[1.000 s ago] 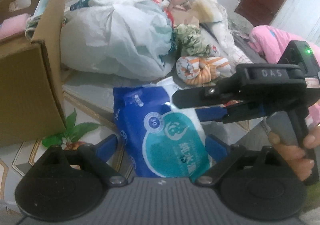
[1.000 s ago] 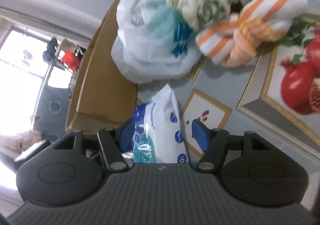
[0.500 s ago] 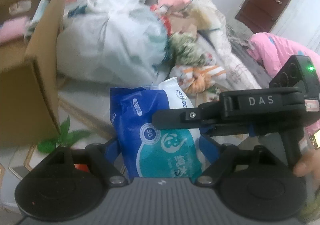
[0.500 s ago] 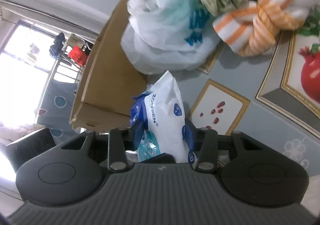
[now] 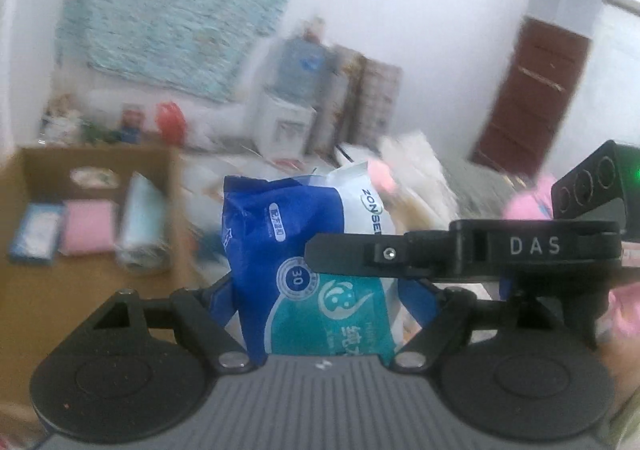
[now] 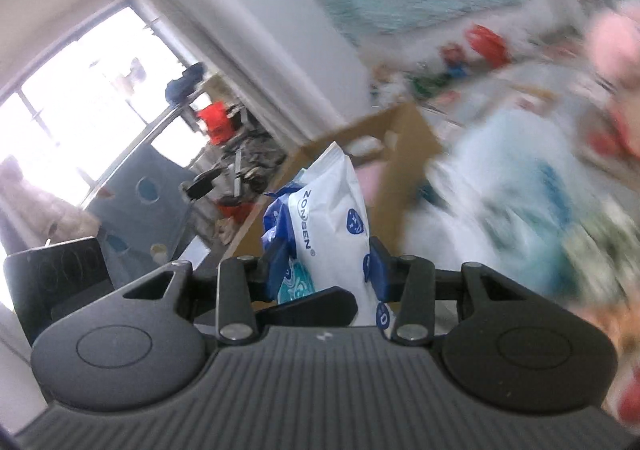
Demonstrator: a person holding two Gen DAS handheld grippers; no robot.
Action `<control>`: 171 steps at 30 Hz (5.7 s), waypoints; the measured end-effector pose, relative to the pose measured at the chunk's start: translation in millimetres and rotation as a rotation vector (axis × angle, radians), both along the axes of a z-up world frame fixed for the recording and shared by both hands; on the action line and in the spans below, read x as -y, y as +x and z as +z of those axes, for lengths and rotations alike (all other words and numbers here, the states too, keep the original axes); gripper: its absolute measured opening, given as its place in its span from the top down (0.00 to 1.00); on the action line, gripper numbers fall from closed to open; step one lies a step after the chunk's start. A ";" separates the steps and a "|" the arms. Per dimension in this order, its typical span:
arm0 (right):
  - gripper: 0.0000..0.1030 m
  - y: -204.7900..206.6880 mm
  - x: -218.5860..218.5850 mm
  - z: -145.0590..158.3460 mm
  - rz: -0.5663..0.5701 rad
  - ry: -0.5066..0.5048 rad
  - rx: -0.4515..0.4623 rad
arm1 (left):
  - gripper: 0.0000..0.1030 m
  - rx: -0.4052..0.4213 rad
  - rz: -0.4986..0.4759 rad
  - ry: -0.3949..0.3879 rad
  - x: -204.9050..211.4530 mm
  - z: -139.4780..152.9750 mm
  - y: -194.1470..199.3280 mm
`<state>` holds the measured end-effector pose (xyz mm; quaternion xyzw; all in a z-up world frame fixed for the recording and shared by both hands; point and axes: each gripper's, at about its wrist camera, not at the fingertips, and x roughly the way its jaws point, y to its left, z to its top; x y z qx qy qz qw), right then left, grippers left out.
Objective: Organize soft objects
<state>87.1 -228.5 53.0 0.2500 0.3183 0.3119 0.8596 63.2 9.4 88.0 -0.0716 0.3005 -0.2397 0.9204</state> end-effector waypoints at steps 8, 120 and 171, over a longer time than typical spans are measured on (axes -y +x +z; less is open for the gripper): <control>0.62 120.5 -114.0 18.9 0.206 0.017 -0.099 | 0.18 -0.107 0.258 0.041 -97.8 2.8 69.1; 0.08 8.9 123.1 -135.0 -0.188 0.318 -0.188 | 0.06 -0.641 0.581 0.059 -178.3 -95.0 130.1; 0.07 -48.3 219.5 -153.6 -0.511 0.452 -0.043 | 0.05 0.102 -0.173 0.233 189.4 -95.1 10.4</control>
